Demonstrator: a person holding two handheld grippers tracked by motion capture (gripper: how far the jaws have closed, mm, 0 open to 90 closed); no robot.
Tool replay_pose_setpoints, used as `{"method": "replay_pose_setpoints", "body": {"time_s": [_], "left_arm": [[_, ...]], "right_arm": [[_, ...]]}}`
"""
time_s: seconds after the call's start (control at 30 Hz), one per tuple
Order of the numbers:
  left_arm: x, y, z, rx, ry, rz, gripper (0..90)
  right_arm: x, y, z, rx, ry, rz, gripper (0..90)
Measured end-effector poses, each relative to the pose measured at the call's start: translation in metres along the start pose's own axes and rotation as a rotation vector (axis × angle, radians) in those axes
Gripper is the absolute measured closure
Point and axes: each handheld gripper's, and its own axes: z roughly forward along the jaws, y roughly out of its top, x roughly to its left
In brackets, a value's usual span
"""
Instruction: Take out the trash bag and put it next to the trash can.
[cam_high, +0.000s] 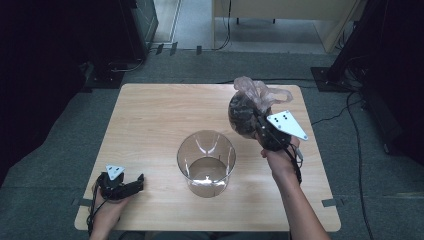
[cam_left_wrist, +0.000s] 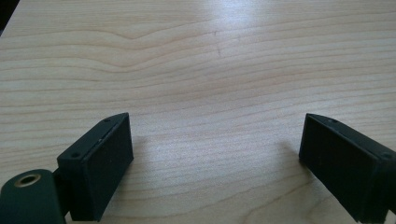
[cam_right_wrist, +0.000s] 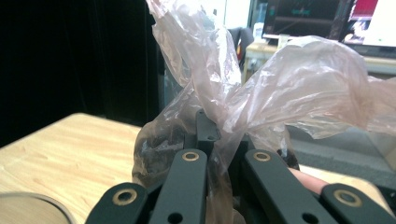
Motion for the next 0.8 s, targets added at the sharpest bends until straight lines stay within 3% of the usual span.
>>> {"method": "replay_pose_setpoints", "body": {"time_s": [0.2,0.43,0.5,0.67,0.8], "left_arm": [[0.000,0.000,0.000,0.002,-0.001,0.000,9.3],[0.000,0.000,0.000,0.002,-0.001,0.001,9.3],[0.000,0.000,0.000,0.001,-0.001,0.001,9.3],[0.000,0.000,0.000,0.000,-0.001,-0.001,9.3],[0.000,0.000,0.000,-0.001,0.000,-0.002,9.3]], "right_arm": [[0.003,-0.022,0.027,0.046,0.042,0.018,90.0],[0.013,-0.052,0.062,0.072,0.185,0.001,89.7],[0.013,-0.065,0.069,0.107,0.227,-0.014,89.3],[0.010,-0.091,0.068,0.151,0.311,-0.040,84.9],[0.006,-0.098,0.062,0.160,0.347,-0.057,70.1]]}}
